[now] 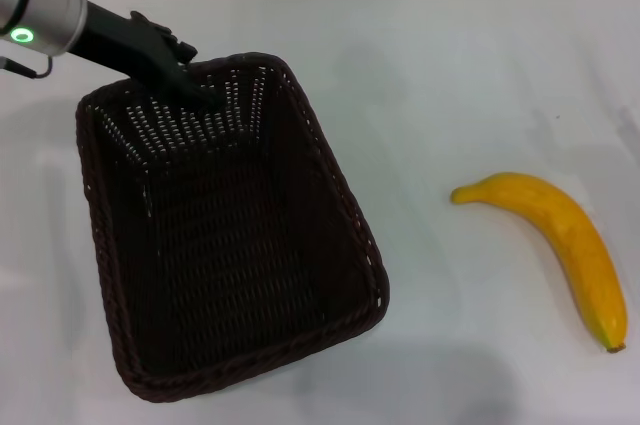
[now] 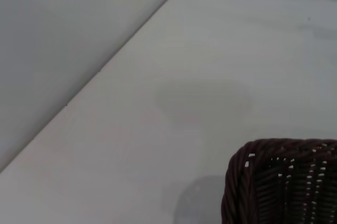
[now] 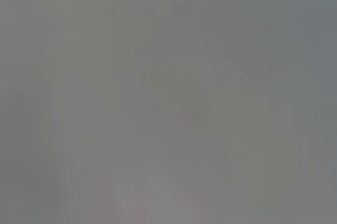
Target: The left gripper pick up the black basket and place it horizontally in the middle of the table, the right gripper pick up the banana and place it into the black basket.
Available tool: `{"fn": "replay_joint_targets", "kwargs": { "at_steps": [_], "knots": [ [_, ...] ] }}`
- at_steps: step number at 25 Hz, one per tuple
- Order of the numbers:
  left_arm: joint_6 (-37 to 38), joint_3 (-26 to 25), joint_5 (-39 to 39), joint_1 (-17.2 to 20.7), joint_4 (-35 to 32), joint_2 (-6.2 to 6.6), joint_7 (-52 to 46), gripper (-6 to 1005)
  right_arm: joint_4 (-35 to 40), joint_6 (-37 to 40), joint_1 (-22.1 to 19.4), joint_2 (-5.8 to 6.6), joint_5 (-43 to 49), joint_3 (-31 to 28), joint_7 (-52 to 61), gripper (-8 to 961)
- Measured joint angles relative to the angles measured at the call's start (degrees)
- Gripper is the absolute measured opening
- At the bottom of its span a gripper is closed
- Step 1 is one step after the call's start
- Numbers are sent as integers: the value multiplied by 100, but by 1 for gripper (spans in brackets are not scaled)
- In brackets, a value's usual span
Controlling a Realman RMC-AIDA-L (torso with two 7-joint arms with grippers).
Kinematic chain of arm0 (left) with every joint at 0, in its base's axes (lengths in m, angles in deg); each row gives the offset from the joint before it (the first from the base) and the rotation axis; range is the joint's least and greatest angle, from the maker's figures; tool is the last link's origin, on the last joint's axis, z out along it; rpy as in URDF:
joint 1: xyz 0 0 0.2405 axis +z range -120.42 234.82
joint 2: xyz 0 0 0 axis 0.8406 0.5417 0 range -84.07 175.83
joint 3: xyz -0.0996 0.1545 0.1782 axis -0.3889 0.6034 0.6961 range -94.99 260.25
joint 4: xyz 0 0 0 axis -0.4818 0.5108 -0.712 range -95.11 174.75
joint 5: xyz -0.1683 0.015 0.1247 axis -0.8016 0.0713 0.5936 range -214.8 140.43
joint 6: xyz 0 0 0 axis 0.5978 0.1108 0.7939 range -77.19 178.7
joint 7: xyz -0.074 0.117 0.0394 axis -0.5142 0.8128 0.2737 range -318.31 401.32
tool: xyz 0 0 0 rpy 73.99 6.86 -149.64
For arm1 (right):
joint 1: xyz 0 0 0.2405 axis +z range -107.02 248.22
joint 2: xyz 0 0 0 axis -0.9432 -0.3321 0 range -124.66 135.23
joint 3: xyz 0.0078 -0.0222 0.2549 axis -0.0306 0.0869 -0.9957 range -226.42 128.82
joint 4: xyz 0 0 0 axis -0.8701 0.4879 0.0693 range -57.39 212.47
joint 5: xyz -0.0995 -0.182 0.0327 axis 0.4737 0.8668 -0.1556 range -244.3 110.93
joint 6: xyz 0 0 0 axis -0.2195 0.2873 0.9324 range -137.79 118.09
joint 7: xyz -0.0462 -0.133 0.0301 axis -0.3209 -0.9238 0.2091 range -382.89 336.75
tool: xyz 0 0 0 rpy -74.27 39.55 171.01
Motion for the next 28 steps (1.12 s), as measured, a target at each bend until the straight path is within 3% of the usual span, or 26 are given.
{"fn": "replay_joint_targets", "kwargs": {
  "at_steps": [8,14,19,28],
  "knots": [
    [320,-3,82,57,75,-58,-17,845,0,-4,23,0,11,23,35,871],
    [408,2,228,65,202,-122,14,727,0,-10,69,0,21,25,178,871],
    [419,-43,206,106,181,-124,-53,531,0,-12,76,0,24,21,184,871],
    [451,-50,207,142,143,-57,-534,386,-40,-11,35,0,21,-33,184,870]
  ]
}}
